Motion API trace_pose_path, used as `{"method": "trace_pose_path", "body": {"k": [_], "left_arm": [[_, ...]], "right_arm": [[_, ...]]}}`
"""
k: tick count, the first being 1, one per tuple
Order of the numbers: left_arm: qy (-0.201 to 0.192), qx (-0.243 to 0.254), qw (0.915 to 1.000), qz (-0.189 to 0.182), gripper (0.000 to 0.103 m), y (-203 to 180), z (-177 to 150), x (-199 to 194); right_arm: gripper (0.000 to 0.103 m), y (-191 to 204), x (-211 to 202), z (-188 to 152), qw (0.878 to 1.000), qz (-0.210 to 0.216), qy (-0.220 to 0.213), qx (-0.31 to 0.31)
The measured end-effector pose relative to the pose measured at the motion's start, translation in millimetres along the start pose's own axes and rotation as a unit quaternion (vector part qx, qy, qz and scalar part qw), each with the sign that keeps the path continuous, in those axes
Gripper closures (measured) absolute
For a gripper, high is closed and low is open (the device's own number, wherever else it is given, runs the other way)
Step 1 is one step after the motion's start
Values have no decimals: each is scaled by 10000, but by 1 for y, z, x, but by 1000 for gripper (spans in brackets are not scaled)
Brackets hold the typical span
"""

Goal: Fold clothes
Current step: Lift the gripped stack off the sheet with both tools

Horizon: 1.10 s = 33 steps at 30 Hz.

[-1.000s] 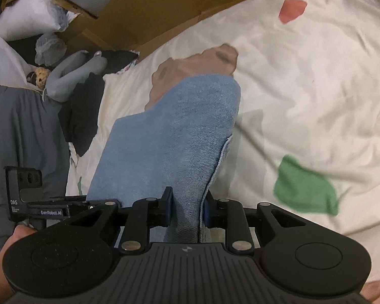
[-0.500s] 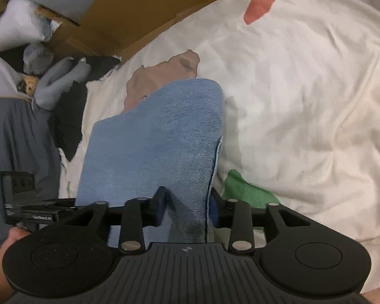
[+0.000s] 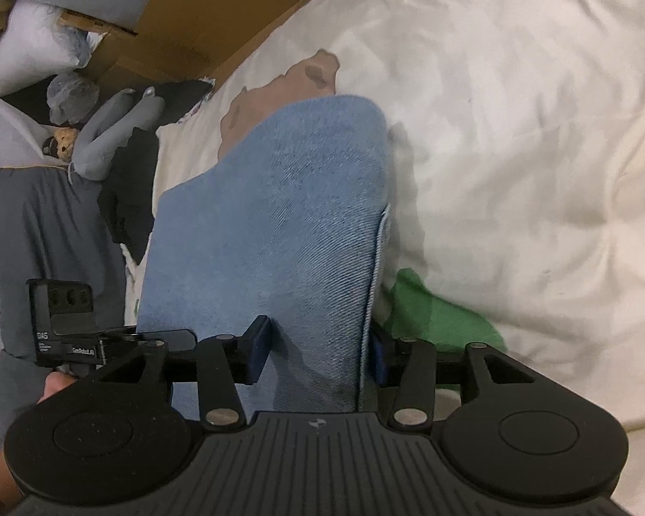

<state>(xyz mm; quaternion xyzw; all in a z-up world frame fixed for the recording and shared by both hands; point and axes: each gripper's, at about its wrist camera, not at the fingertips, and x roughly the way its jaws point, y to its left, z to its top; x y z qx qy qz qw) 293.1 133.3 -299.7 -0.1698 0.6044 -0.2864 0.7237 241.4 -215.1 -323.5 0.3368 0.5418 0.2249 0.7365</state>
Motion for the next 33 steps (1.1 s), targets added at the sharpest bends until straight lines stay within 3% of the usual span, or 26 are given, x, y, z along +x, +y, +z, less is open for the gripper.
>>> {"method": "trace_pose_path", "body": {"k": [6,8,11,17,19,22,26,33], "left_arm": [[-67,-203,9997,-89,15,2,3,2],[-54,-298,9992,-254,37,5,2,-2],[-75,-385,9985,-392,44,9,1,-7],[100,-575,9972,-471,29,14,1,3],[112,-526,9975,-465,29,12,1,5],[123,-493,9978,-437,39,9,2,5],[78,-603,9973,-420,52,6,1,-2],[51,-541,9984,-146,58,-14,-2,-19]], "right_arm": [[55,-1,9,0,9999,77,45,70],[68,-1,5,0,9996,232,-6,144],[73,0,-2,0,9988,447,-55,216],[59,-6,0,-1,9993,268,70,241],[54,-7,5,-2,9992,270,180,231],[53,-8,13,-6,9986,324,277,319],[71,1,9,-8,9990,277,133,323],[80,26,-4,-8,9998,153,102,90]]}}
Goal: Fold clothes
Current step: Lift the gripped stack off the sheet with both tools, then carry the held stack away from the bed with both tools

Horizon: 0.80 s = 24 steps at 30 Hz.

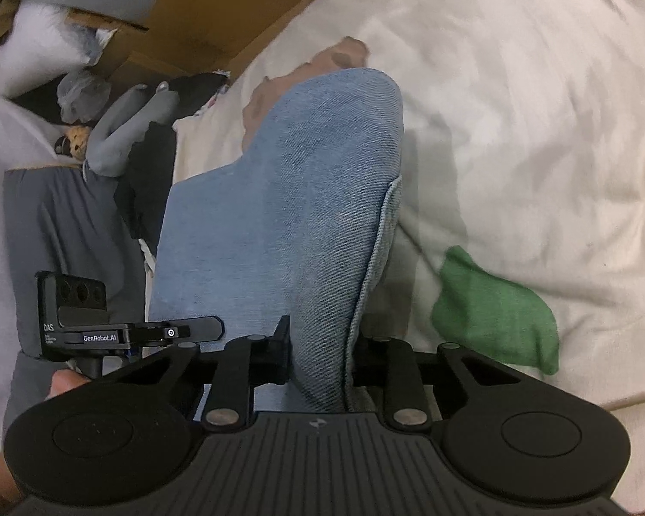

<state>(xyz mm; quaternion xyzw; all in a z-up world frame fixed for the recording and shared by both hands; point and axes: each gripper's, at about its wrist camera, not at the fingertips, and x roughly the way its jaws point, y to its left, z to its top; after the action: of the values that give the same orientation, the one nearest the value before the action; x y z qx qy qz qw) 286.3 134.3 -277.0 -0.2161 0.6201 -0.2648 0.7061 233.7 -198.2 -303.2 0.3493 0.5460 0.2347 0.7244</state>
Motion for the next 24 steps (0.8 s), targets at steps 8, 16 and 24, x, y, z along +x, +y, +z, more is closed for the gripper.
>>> {"method": "trace_pose_path", "body": {"k": [8,16,24], "left_arm": [[-65,-8,10000,73,59,-18,-5,-20],[-75,-9,9999,91,59,-49,0,-51],[-137,170,9995,215,59,-100,10,-99]], "right_arm": [[81,28,-21,-2,9999,-82,-35,-143],[80,61,-53,1,9996,-106,-69,-256],[80,115,-104,7,9985,22,-271,-482]]}}
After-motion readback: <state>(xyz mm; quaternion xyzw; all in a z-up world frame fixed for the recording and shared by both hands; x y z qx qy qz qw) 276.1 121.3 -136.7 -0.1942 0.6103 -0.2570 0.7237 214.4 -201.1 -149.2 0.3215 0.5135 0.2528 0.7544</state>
